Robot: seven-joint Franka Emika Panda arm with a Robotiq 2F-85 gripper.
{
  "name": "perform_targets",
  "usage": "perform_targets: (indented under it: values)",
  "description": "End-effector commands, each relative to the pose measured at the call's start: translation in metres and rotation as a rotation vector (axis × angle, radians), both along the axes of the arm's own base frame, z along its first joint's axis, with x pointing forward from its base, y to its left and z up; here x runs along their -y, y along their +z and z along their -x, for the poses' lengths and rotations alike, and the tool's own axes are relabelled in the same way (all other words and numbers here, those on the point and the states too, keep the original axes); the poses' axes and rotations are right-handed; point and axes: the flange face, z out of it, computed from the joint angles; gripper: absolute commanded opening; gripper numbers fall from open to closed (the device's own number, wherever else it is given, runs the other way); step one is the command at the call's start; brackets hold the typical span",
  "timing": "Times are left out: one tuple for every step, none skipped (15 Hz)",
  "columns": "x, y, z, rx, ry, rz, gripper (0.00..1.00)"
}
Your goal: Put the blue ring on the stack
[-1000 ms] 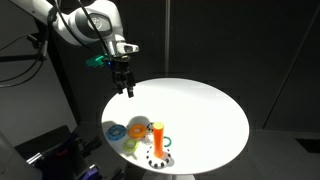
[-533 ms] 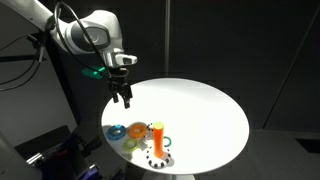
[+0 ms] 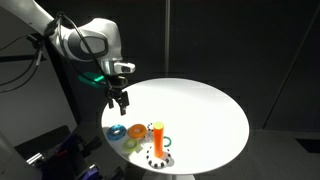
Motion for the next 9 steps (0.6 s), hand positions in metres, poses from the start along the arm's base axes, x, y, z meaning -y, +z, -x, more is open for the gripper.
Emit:
perform_targets:
  values:
    - [0.000,0.000,0.000,0.000,0.001,0.000,1.00]
    - [0.000,0.000,0.000,0.000,0.001,0.000,1.00]
    - [0.000,-0.004,-0.002,0.011,-0.001,-0.011,1.00]
    - [0.001,-0.007,-0.004,0.011,-0.009,-0.016,1.00]
    - [0.002,-0.011,-0.005,0.009,-0.010,-0.024,1.00]
    - [0.003,-0.015,-0.006,0.013,-0.012,-0.027,1.00]
    - [0.005,-0.020,-0.007,0.008,-0.014,-0.031,1.00]
    - [0.006,-0.026,-0.007,0.011,-0.015,-0.033,1.00]
    - [0.006,-0.032,-0.007,0.018,-0.016,-0.035,1.00]
